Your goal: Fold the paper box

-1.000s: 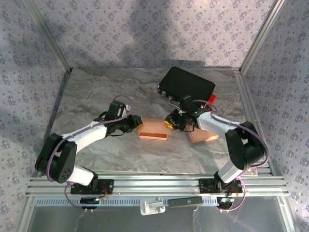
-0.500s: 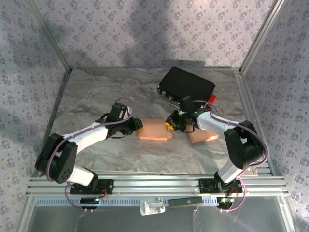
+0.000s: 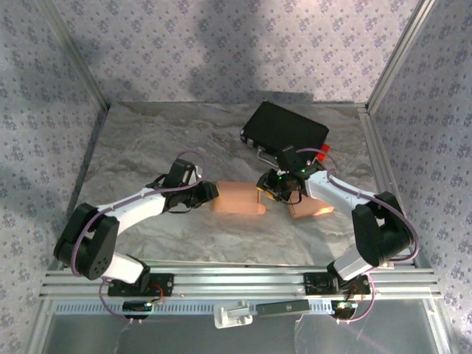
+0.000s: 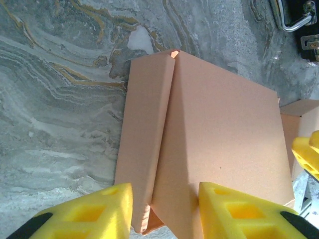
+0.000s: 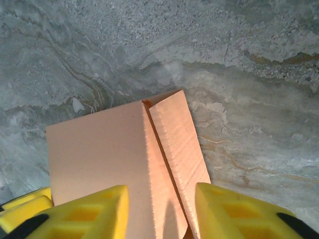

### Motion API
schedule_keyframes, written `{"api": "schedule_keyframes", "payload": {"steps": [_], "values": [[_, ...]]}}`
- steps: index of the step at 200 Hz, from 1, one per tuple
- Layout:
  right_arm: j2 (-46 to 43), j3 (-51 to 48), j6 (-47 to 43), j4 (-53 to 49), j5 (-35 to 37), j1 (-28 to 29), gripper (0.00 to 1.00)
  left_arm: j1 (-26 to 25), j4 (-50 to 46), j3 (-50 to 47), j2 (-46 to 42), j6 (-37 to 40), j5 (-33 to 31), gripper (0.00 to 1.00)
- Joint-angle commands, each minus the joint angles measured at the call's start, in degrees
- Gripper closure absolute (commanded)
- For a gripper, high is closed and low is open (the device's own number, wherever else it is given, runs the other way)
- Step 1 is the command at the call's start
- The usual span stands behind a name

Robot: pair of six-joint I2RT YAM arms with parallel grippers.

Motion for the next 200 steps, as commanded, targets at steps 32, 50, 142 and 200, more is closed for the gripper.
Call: {"api": "schedule_keyframes", "payload": {"steps": [32,50,142,200], "values": [[-2.42,-2.18,-4.77,0.47,-0.44,3.05,0.49,-1.3,1.51,-1.2,1.98,0.67,-0.6,0.6],[-2.48,-3.3,-5.17,0.68,0.16,3.59,0.48,-1.45,2.17,-1.94,2.1,0.41,-0.78,0.6],[-0.13,-5.75,-7.07,1.96,1.33,3.53,0.59,-1.88,4.24,-2.86,2.89,-0.14,-1.04,0.62],[1.86,-5.84,-7.37,2.89,1.42,3.17,0.68,-1.91,4.88,-2.7,3.35,-0.33,-0.81,0.68]]}}
